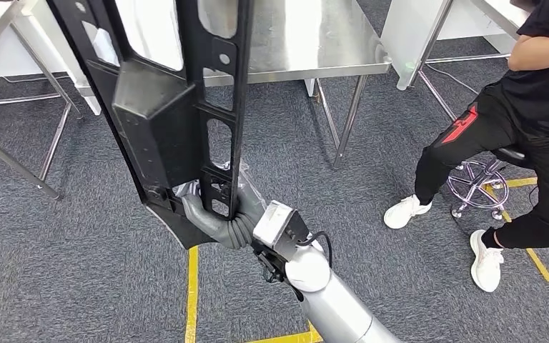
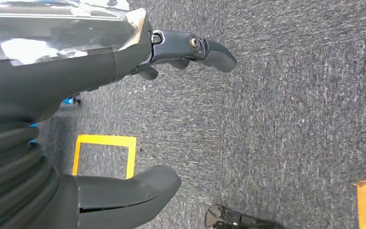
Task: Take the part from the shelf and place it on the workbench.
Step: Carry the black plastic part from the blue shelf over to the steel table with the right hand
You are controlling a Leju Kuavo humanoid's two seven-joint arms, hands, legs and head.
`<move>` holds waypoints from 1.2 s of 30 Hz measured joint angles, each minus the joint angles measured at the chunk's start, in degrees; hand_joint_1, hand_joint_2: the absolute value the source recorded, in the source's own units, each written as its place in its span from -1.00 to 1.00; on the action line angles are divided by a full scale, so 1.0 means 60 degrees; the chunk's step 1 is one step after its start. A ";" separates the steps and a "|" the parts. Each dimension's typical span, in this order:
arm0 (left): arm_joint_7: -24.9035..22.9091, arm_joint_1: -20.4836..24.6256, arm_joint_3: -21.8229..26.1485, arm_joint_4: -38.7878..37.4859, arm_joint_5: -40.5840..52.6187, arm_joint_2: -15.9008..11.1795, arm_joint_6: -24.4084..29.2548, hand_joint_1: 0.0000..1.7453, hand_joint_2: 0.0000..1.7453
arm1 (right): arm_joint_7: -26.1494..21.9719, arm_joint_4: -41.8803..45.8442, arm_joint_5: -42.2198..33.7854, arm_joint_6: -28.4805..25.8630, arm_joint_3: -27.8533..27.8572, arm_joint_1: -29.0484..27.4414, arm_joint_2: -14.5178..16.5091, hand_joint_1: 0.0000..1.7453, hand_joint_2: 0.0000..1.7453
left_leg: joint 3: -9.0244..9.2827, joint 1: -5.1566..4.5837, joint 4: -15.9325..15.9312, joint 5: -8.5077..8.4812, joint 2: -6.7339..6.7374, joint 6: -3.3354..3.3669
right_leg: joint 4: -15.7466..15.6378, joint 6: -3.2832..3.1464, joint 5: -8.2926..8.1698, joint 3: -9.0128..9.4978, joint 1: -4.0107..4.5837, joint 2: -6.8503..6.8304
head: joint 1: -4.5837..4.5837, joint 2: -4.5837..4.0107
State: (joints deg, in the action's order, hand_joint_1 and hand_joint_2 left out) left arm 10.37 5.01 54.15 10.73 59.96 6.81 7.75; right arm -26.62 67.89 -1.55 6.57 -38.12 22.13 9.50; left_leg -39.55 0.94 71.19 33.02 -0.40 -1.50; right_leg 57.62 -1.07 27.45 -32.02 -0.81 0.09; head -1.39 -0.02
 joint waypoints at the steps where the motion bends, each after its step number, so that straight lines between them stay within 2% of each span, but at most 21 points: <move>1: 0.0000 -0.0013 0.0001 0.0000 0.0003 0.0000 0.0001 -1.00 1.00 | 0.0002 -0.0004 0.0000 0.0000 0.0000 -0.0019 -0.0002 1.00 1.00 | -0.0360 0.0020 0.0419 0.0008 0.0004 -0.0037 | 0.0001 0.0004 0.0084 0.0087 0.0000 0.0008 | 0.0001 0.0000; 3: 0.0003 -0.0029 0.0002 0.0001 0.0009 0.0003 0.0001 -1.00 1.00 | 0.0007 -0.0007 0.0000 0.0001 0.0000 -0.0046 -0.0001 1.00 1.00 | -0.0582 0.0063 0.0213 -0.0554 0.0027 -0.0075 | 0.0002 0.0048 0.0277 0.0326 -0.0014 0.0036 | 0.0001 0.0000; 5: 0.0008 -0.0030 0.0002 -0.0002 0.0019 0.0004 -0.0002 -1.00 1.00 | 0.0011 -0.0008 0.0000 0.0001 0.0002 -0.0039 0.0012 1.00 1.00 | -0.0189 0.0089 -0.0982 -0.1409 0.0069 -0.0073 | -0.0011 0.0132 0.0501 0.0584 -0.0026 0.0054 | 0.0000 0.0000; 6: 0.0017 -0.0027 0.0000 -0.0005 0.0032 0.0006 -0.0005 -1.00 1.00 | 0.0012 -0.0010 -0.0001 0.0000 0.0003 -0.0019 0.0022 1.00 1.00 | 0.0056 0.0072 -0.1510 -0.1599 0.0080 -0.0046 | -0.0020 0.0194 0.0604 0.0659 -0.0004 0.0058 | 0.0009 -0.0001; 11: 0.0078 0.0000 -0.0003 -0.0015 0.0091 0.0033 -0.0017 -1.00 1.00 | 0.0018 -0.0009 0.0001 -0.0003 -0.0001 0.0030 0.0050 1.00 1.00 | 0.0516 -0.0011 -0.2103 -0.1321 0.0037 0.0412 | 0.0134 0.0484 0.0664 0.0743 0.0053 0.0045 | 0.0022 0.0001; 13: 0.0094 -0.0002 -0.0002 -0.0015 0.0090 0.0034 -0.0017 -1.00 1.00 | 0.0017 -0.0009 0.0000 -0.0004 0.0000 0.0039 0.0036 1.00 1.00 | 0.0736 -0.0002 -0.2189 -0.1201 0.0014 0.0568 | 0.1115 0.0490 0.0709 0.0128 0.0040 0.0036 | 0.0008 0.0001; 15: 0.0101 -0.0005 -0.0002 -0.0015 0.0090 0.0030 -0.0018 -1.00 1.00 | 0.0015 -0.0019 -0.0001 -0.0005 -0.0001 0.0021 -0.0005 1.00 1.00 | 0.0958 -0.0024 -0.2232 -0.1020 -0.0004 0.0652 | 0.2404 0.0423 0.1055 -0.0810 0.0041 0.0036 | 0.0004 0.0000; 17: 0.0101 -0.0012 -0.0002 -0.0015 0.0088 0.0036 -0.0020 -1.00 1.00 | 0.0015 -0.0041 0.0000 -0.0006 0.0001 -0.0017 -0.0048 1.00 1.00 | 0.1237 -0.0039 -0.2240 -0.0795 -0.0045 0.0662 | 0.2891 0.0389 0.1400 -0.1466 0.0043 0.0036 | 0.0006 0.0000; 18: 0.0101 -0.0014 -0.0002 -0.0015 0.0086 0.0038 -0.0021 -1.00 1.00 | 0.0015 -0.0054 0.0001 -0.0007 0.0001 -0.0028 -0.0058 1.00 1.00 | 0.1406 -0.0041 -0.2241 -0.0667 -0.0071 0.0653 | 0.2678 0.0421 0.1369 -0.1575 0.0042 0.0035 | 0.0005 0.0000; 19: 0.0101 -0.0014 -0.0002 -0.0015 0.0083 0.0041 -0.0021 -1.00 1.00 | 0.0015 -0.0065 0.0002 -0.0008 0.0002 -0.0034 -0.0062 1.00 1.00 | 0.1592 -0.0045 -0.2242 -0.0530 -0.0093 0.0636 | 0.2195 0.0489 0.1126 -0.1560 0.0043 0.0034 | 0.0004 0.0000; 21: 0.0101 -0.0018 -0.0002 -0.0017 0.0071 0.0050 -0.0021 -1.00 1.00 | 0.0015 -0.0086 0.0004 -0.0010 0.0003 -0.0041 -0.0080 1.00 1.00 | 0.1899 -0.0059 -0.2246 -0.0239 -0.0124 0.0583 | 0.0975 0.0619 0.0122 -0.1406 0.0069 0.0014 | 0.0005 0.0000; 22: 0.0101 -0.0017 -0.0001 -0.0019 0.0062 0.0059 -0.0020 -1.00 1.00 | 0.0020 -0.0095 0.0008 -0.0011 0.0004 -0.0048 -0.0092 1.00 1.00 | 0.2019 -0.0073 -0.2258 -0.0091 -0.0133 0.0536 | 0.0562 0.0606 -0.0314 -0.1302 0.0103 -0.0006 | 0.0002 0.0000; 23: 0.0101 -0.0019 0.0001 -0.0021 0.0053 0.0068 -0.0019 -1.00 1.00 | 0.0025 -0.0100 0.0014 -0.0013 0.0008 -0.0054 -0.0097 1.00 1.00 | 0.2120 -0.0075 -0.2294 0.0036 -0.0137 0.0480 | 0.0346 0.0542 -0.0606 -0.1218 0.0141 -0.0017 | 0.0007 0.0000; 26: 0.0101 0.0003 0.0005 -0.0019 0.0038 0.0084 -0.0016 -1.00 1.00 | 0.0030 -0.0089 0.0022 -0.0020 0.0036 -0.0010 -0.0021 1.00 1.00 | 0.2377 -0.0054 -0.2083 0.0076 -0.0108 0.0339 | 0.0230 0.0208 -0.0586 -0.0844 0.0138 0.0026 | 0.0014 0.0000; 27: 0.0102 0.0026 0.0003 -0.0019 0.0036 0.0092 -0.0016 -1.00 1.00 | 0.0029 -0.0084 0.0023 -0.0023 0.0042 0.0017 0.0018 1.00 1.00 | 0.2278 -0.0048 -0.1744 0.0013 -0.0080 0.0306 | 0.0190 0.0117 -0.0512 -0.0693 0.0099 0.0043 | 0.0015 0.0000; 29: 0.0104 0.0061 -0.0003 -0.0021 0.0035 0.0110 -0.0017 -1.00 1.00 | 0.0029 -0.0079 0.0028 -0.0030 0.0052 0.0050 0.0069 1.00 1.00 | 0.1569 -0.0030 -0.0659 0.0116 -0.0021 0.0221 | 0.0150 0.0006 -0.0302 -0.0406 0.0049 0.0057 | 0.0024 0.0000; 31: 0.0105 0.0050 -0.0003 -0.0022 0.0035 0.0112 -0.0016 -1.00 1.00 | 0.0029 -0.0091 0.0031 -0.0036 0.0059 0.0047 0.0084 1.00 1.00 | 0.0633 -0.0022 0.0347 0.0660 0.0002 0.0132 | 0.0146 -0.0028 -0.0034 -0.0128 0.0040 0.0087 | 0.0032 0.0000; 33: 0.0105 0.0023 0.0001 -0.0022 0.0033 0.0102 -0.0016 -1.00 1.00 | 0.0029 -0.0106 0.0033 -0.0036 0.0059 0.0024 0.0086 1.00 1.00 | 0.0014 -0.0020 0.0453 0.1100 0.0017 0.0095 | 0.0145 -0.0004 0.0259 0.0223 0.0027 0.0136 | 0.0035 0.0000; 34: 0.0105 0.0013 0.0002 -0.0022 0.0032 0.0097 -0.0017 -1.00 1.00 | 0.0029 -0.0110 0.0033 -0.0036 0.0059 0.0019 0.0088 1.00 1.00 | -0.0127 -0.0021 0.0122 0.0969 0.0029 0.0101 | 0.0144 0.0019 0.0421 0.0430 0.0016 0.0152 | 0.0034 0.0000; 35: 0.0105 0.0000 0.0002 -0.0022 0.0032 0.0090 -0.0017 -1.00 1.00 | 0.0029 -0.0118 0.0033 -0.0035 0.0058 0.0016 0.0092 1.00 1.00 | -0.0188 -0.0022 -0.0385 0.0492 0.0044 0.0120 | 0.0135 0.0050 0.0589 0.0600 0.0008 0.0158 | 0.0034 0.0000; 36: 0.0105 -0.0029 0.0003 -0.0024 0.0031 0.0085 -0.0017 -1.00 1.00 | 0.0029 -0.0138 0.0032 -0.0035 0.0058 0.0014 0.0087 1.00 1.00 | -0.0231 -0.0035 -0.0939 -0.0307 0.0065 0.0158 | 0.0143 0.0087 0.0757 0.0791 0.0014 0.0166 | 0.0036 0.0000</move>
State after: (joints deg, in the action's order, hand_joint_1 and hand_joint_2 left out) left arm 10.99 4.84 54.17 10.59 60.14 7.32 7.65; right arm -26.45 67.06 -1.36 6.37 -37.77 22.21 10.02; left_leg -40.94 0.73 65.56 31.18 -0.02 -0.55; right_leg 58.47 -0.55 31.99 -27.27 -0.73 1.09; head -1.17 -0.02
